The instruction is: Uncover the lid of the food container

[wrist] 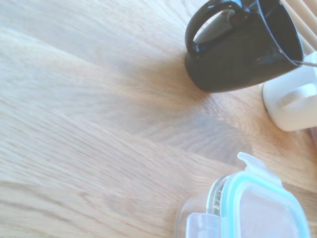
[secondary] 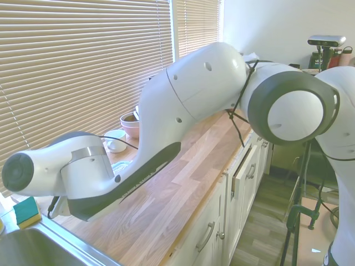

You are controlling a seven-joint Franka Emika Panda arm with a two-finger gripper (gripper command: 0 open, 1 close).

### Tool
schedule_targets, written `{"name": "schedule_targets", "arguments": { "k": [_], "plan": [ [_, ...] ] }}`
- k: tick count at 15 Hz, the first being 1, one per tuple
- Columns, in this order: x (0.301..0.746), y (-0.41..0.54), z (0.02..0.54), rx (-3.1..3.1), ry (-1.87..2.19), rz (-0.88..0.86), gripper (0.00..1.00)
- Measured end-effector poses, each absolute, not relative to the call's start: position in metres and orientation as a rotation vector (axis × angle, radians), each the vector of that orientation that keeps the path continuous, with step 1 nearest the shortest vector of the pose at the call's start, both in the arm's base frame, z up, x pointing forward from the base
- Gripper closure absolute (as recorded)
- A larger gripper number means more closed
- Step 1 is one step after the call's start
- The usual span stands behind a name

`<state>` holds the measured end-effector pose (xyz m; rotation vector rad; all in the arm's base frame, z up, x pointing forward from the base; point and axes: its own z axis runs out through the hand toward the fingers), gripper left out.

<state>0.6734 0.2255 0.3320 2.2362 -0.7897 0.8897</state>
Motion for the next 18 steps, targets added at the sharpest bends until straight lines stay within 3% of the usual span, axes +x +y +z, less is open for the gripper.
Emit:
{"name": "schedule_targets", "arguments": {
  "k": [18],
  "plan": [
    [0.656,0.238,0.264,1.908,-0.421,0.823,0.00]
  ]
}}
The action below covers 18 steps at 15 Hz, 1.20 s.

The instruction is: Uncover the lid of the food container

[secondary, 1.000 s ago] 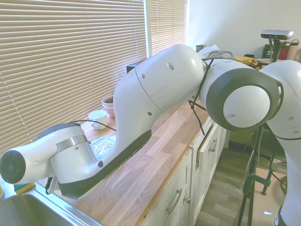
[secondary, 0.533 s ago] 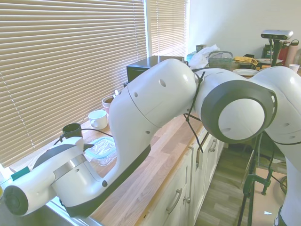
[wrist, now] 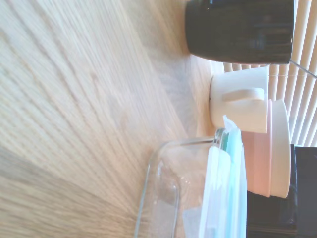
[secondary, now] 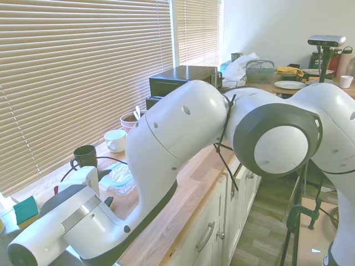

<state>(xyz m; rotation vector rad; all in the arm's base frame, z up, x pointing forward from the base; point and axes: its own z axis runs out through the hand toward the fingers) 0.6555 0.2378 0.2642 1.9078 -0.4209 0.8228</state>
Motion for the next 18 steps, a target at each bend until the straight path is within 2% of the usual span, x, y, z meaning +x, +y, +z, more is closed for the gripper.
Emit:
{"name": "schedule_targets", "arguments": {
  "k": [1,2,9,18],
  "plan": [
    [0.660,0.239,0.266,1.906,-0.429,0.833,0.00],
    [0.665,0.240,0.267,1.904,-0.437,0.844,1.00],
    [0.687,0.226,0.266,1.872,-0.483,0.858,1.00],
    [0.689,0.230,0.266,1.876,-0.482,0.864,1.00]
  ]
}}
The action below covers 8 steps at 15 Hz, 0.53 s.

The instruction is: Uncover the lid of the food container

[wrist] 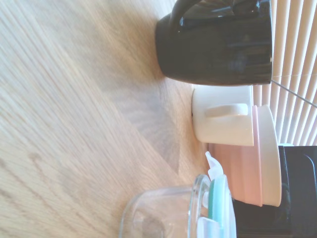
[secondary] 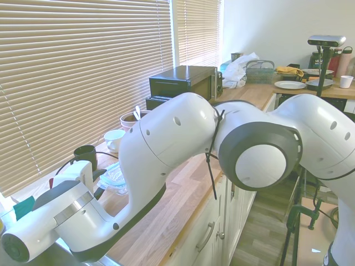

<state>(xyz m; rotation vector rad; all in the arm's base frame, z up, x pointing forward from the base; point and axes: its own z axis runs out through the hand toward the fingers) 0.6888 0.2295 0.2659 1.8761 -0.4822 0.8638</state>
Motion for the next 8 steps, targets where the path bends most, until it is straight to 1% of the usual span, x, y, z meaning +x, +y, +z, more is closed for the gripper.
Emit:
{"name": "schedule_targets", "arguments": {
  "k": [8],
  "plan": [
    [0.6879,0.2350,0.2706,1.885,-0.505,0.855,1.00]
  ]
}}
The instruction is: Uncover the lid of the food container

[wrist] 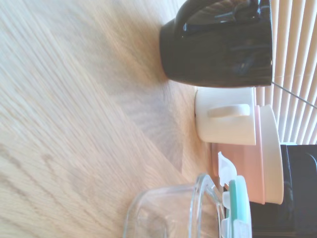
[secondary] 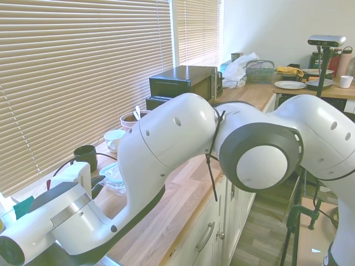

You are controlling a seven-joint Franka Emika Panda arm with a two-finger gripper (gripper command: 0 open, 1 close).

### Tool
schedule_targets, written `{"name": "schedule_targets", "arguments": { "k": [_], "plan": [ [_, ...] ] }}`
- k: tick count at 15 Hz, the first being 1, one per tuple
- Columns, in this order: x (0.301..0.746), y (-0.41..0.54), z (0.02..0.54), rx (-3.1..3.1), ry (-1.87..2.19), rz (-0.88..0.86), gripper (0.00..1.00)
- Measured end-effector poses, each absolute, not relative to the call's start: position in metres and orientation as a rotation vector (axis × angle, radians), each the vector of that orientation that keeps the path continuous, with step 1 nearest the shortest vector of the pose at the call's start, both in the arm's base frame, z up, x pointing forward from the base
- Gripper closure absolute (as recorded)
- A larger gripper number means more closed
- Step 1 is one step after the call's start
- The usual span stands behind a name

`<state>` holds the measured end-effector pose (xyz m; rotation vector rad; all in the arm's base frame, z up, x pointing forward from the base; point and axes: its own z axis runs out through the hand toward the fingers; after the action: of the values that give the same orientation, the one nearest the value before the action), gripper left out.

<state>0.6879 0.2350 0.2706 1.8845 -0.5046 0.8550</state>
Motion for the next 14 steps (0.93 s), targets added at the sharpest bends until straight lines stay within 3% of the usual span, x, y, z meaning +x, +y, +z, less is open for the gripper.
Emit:
{"name": "schedule_targets", "arguments": {
  "k": [6,14],
  "plan": [
    [0.694,0.230,0.288,1.890,-0.560,0.844,1.00],
    [0.701,0.207,0.354,1.895,-0.686,0.855,1.00]
  ]
}}
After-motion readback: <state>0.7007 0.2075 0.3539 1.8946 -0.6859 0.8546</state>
